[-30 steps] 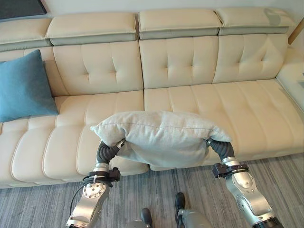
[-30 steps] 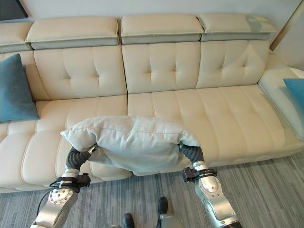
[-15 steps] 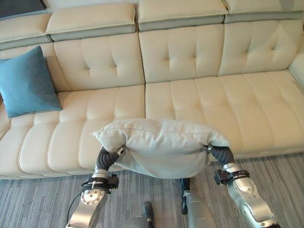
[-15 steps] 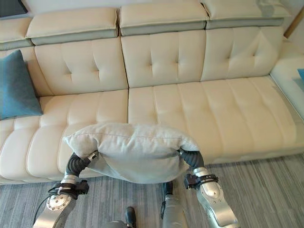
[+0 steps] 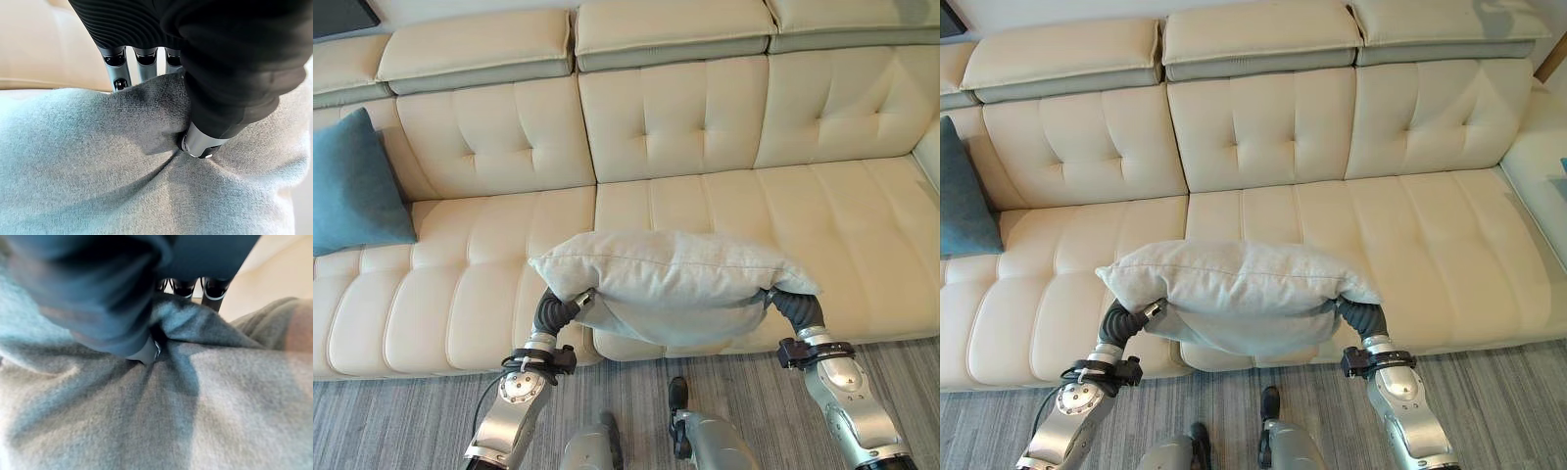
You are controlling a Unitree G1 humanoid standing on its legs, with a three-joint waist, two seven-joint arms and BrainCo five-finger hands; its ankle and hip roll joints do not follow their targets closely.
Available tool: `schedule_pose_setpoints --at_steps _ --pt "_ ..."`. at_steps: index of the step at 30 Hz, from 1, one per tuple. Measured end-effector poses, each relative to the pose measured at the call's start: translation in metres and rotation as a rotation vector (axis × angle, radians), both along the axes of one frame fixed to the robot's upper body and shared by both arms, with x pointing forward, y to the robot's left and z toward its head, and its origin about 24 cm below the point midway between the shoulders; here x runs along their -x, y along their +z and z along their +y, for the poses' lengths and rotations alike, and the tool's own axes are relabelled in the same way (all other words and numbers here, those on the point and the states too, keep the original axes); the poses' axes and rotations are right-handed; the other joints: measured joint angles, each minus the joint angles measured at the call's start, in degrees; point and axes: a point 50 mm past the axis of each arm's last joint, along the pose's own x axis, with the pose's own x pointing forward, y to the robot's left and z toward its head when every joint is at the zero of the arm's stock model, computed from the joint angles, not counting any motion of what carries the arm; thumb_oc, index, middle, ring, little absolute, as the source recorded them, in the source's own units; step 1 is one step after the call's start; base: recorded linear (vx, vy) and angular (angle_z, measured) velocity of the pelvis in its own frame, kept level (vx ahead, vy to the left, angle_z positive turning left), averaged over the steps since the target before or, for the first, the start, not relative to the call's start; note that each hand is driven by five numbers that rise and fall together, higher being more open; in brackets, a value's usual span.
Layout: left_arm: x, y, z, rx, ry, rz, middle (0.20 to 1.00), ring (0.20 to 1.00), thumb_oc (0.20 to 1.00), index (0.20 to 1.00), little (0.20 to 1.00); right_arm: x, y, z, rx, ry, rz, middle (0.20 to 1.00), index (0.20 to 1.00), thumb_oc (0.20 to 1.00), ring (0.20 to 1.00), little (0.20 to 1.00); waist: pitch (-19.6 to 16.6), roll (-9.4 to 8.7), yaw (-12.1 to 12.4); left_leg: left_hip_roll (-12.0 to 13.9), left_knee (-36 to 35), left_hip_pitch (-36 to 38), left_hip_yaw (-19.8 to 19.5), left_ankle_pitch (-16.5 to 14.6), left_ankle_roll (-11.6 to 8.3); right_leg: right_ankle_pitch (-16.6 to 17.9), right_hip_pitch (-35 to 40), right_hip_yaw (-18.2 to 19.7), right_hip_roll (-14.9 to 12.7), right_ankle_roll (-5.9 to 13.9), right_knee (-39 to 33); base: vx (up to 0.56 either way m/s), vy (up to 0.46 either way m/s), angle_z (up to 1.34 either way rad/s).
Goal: Pick up all the scattered cushions and arrange them neatly on the sofa.
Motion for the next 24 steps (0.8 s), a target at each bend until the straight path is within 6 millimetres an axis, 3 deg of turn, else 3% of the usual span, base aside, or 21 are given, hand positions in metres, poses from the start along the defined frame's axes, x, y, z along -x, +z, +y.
schedule_pose_setpoints --at_steps 3,4,5,8,10,14,17,20,21,23,24 --pt "0.001 -0.002 -0.001 0.005 0.001 0.008 0.200 0.200 0.200 0.200 0.200 0.001 -0.001 -0.001 0.001 -0.006 0.003 0.200 0.200 0.200 0.200 0.200 -0.01 1.00 0.07 0.22 -1.02 0.82 0.07 3.37 0.60 -0.82 0.63 0.48 0.67 2.34 0.32 0.15 0.218 -0.07" --pt "0.002 -0.004 -0.001 0.003 0.001 0.016 0.200 0.200 0.200 0.200 0.200 0.001 -0.002 -0.001 -0.001 -0.011 0.007 0.200 0.200 0.200 0.200 0.200 -0.04 1.60 0.81 0.26 -3.89 2.96 0.00 4.07 2.20 -1.03 1.22 0.76 0.97 3.08 0.48 0.13 0.183 -0.22" --pt "0.003 -0.005 0.001 -0.003 0.002 0.025 0.200 0.200 0.200 0.200 0.200 0.004 -0.006 0.002 -0.010 -0.013 0.018 0.200 0.200 0.200 0.200 0.200 -0.19 0.67 0.76 -1.31 -5.98 4.97 1.01 5.10 2.86 -1.39 1.62 2.12 -0.25 4.63 0.70 0.16 0.239 -0.24" --pt "0.003 -0.004 0.004 -0.014 0.007 0.023 0.200 0.200 0.200 0.200 0.200 0.004 -0.007 0.005 -0.011 -0.010 0.020 0.200 0.200 0.200 0.200 0.200 -0.26 0.53 0.98 -4.05 -7.93 6.84 1.84 4.99 3.92 -1.95 1.58 3.44 -2.91 6.68 2.41 0.08 0.131 -0.07" --pt "0.003 -0.002 0.009 -0.038 0.006 0.018 0.200 0.200 0.200 0.200 0.200 0.004 -0.009 0.009 -0.016 -0.002 0.024 0.200 0.200 0.200 0.200 0.200 -0.14 -0.11 1.19 -5.45 -8.10 7.46 2.56 4.59 4.91 -1.76 1.31 3.78 -4.36 7.05 3.67 0.08 0.138 -0.03" --pt "0.004 0.001 0.023 -0.070 0.044 0.014 0.200 0.200 0.200 0.200 0.200 0.004 -0.012 0.021 -0.031 0.040 0.030 0.200 0.200 0.200 0.200 0.200 -0.16 -1.53 3.08 -6.35 -7.94 8.83 5.10 4.42 6.63 -2.28 -0.96 4.87 -6.27 8.90 8.89 0.07 0.091 -0.24" --pt "0.006 0.000 0.029 -0.079 0.067 0.020 0.200 0.200 0.200 0.200 0.200 0.002 -0.011 0.028 -0.045 0.060 0.026 0.200 0.200 0.200 0.200 0.200 -0.07 -1.87 3.60 -6.55 -9.33 10.34 4.89 3.61 7.76 -3.59 -2.60 4.70 -6.38 10.68 10.81 0.15 0.011 -0.16" --pt "0.004 0.003 0.033 -0.086 0.097 0.007 0.200 0.200 0.200 0.200 0.200 -0.005 -0.005 0.034 -0.041 0.089 0.002 0.200 0.200 0.200 0.200 0.200 -0.01 -1.90 3.67 -6.36 -10.21 10.56 3.88 3.30 8.19 -3.37 -5.34 5.12 -5.70 10.91 6.94 0.22 -0.032 0.05" --pt "0.001 0.004 0.033 -0.090 0.098 0.002 0.200 0.200 0.200 0.200 0.200 -0.006 -0.004 0.035 -0.045 0.088 -0.006 0.200 0.200 0.200 0.200 0.200 0.02 -1.93 3.16 -6.61 -10.28 10.65 2.48 3.46 7.98 -2.05 -4.02 5.30 -5.93 11.54 2.22 0.08 -0.022 0.50" --pt "-0.001 0.003 0.031 -0.080 0.112 0.000 0.200 0.200 0.200 0.200 0.200 -0.009 0.000 0.035 -0.042 0.091 -0.020 0.200 0.200 0.200 0.200 0.200 -0.05 -2.58 2.56 -7.22 -10.26 11.56 1.04 4.19 7.38 3.80 -1.93 5.13 -6.15 10.19 -0.27 0.08 -0.064 0.60" --pt "-0.001 0.003 0.029 -0.067 0.130 -0.006 0.200 0.200 0.200 0.200 0.200 -0.015 0.006 0.038 -0.036 0.095 -0.046 0.200 0.200 0.200 0.200 0.200 -0.09 -1.99 2.74 -6.67 -10.15 11.37 0.06 3.86 6.16 5.15 -1.59 4.77 -5.66 9.27 -0.67 0.08 -0.068 0.30"
